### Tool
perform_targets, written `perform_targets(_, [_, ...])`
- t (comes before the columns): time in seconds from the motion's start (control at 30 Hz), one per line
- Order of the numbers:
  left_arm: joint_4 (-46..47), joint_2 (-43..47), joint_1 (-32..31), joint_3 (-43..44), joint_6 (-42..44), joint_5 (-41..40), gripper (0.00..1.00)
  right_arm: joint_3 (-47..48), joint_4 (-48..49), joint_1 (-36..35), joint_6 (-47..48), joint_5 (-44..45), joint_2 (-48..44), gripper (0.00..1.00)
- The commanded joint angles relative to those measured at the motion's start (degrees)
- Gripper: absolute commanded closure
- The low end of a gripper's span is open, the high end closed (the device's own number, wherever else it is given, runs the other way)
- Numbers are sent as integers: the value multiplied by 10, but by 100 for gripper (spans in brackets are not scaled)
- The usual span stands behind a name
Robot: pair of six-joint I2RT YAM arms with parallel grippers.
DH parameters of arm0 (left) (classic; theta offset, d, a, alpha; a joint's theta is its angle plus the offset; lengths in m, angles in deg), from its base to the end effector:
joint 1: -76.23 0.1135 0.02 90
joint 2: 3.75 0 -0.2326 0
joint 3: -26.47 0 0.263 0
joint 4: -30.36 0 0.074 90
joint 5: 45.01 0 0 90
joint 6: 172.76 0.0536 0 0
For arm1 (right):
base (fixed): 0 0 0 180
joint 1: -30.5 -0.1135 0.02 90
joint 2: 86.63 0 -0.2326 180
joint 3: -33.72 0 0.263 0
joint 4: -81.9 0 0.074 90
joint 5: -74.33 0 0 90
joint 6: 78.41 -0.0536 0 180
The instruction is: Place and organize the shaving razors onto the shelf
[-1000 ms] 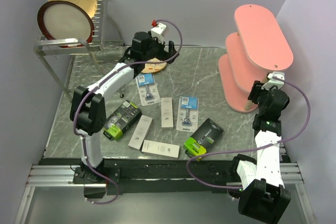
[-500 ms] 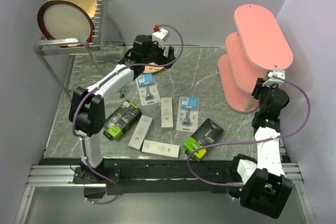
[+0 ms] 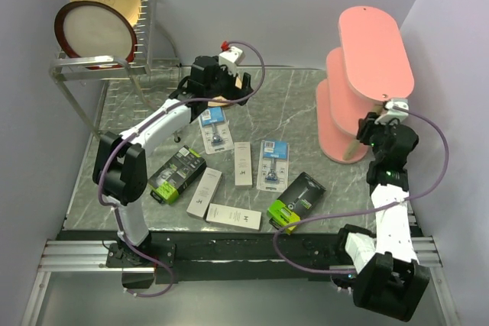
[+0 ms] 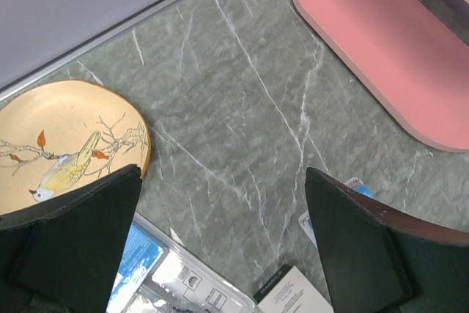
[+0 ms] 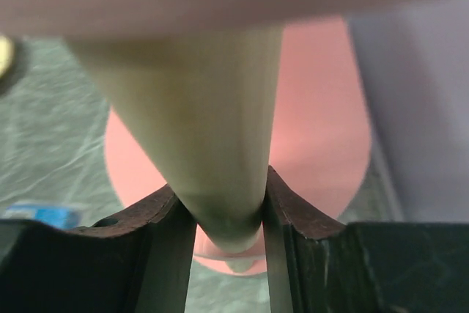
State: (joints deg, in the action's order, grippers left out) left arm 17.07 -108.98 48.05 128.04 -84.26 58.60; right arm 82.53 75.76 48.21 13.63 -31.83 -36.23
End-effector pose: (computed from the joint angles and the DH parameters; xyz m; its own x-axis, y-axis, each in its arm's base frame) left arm 0.4032 -0.2303 0.2844 -0.2741 0.1180 -0.9544 0.6504 0.7538 -0.0936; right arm 0.2512 -0.0646 0.2685 -0.1291 0.0053 -0.9916 0.0249 0.9997 0.0021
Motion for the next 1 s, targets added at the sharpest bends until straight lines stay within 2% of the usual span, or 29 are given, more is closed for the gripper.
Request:
perform_targets(0.0, [26,44,-3,-15,2,-3,0,46,-6,-107,-146,-104,15,65])
perform_targets(0.03, [26,47,-3,-17,1,-4,1,48,5,-124,-157,-100,18,59])
perform_targets(0.23, [11,75,-3,-40,-1,-12,0,53,75,-256,-209,-67,73,44])
perform_targets(0.4, [4,107,-3,-74,-3,-16,1,72,153,-326,-232,-83,147,30])
perform_targets(0.5, [16,127,-3,-99,-24,-3,1,106,134,-346,-216,-87,163,0])
perform_targets(0.6, [60,145,-13,-129,-47,62,1,128,45,-340,-175,-63,128,0])
perform_targets(0.8, [183,127,-67,-154,-56,101,1,118,-122,-294,-81,-48,8,0])
perform_targets(0.83, [190,119,-71,-144,-58,107,0,119,-160,-274,-81,-44,1,0])
perform_targets(0.97, [233,73,-86,-120,-67,130,0,127,-203,-191,-108,-18,-15,0])
